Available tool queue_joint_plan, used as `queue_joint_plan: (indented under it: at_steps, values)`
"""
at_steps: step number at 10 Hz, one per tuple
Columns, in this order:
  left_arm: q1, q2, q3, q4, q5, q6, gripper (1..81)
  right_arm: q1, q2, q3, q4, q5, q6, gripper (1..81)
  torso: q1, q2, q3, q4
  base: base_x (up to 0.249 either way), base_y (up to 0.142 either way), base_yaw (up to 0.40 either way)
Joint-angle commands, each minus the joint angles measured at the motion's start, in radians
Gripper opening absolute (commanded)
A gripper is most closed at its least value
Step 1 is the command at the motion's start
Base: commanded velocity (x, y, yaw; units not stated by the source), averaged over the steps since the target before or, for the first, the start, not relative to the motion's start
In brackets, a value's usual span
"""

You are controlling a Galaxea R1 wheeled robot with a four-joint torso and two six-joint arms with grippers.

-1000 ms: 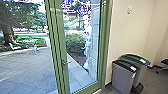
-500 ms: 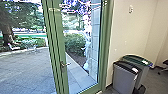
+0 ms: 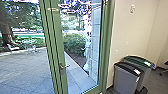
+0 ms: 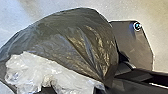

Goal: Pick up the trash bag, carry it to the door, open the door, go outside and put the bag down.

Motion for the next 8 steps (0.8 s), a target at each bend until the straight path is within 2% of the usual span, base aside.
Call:
queue_joint_plan:
  at_steps: [1, 4, 8]
  values:
    - [-0.072, -0.001, 0.002, 0.008, 0.049, 0.01, 1.0, 0.046, 0.005, 0.004, 0.0, -0.05, -0.002, 81.1, 0.0, 0.0, 0.0, 0.0, 0.115, 0.0, 0.0]
    - [-0.072, 0.0, 0.002, 0.008, 0.049, 0.01, 1.0, 0.047, 0.003, 0.002, -0.005, -0.05, -0.002, 81.1, 0.0, 0.0, 0.0, 0.0, 0.116, 0.0, 0.0]
    - [-0.072, -0.001, 0.002, 0.005, 0.049, 0.01, 1.0, 0.05, 0.002, 0.002, -0.006, -0.05, -0.002, 81.1, 0.0, 0.0, 0.0, 0.0, 0.119, 0.066, 0.0]
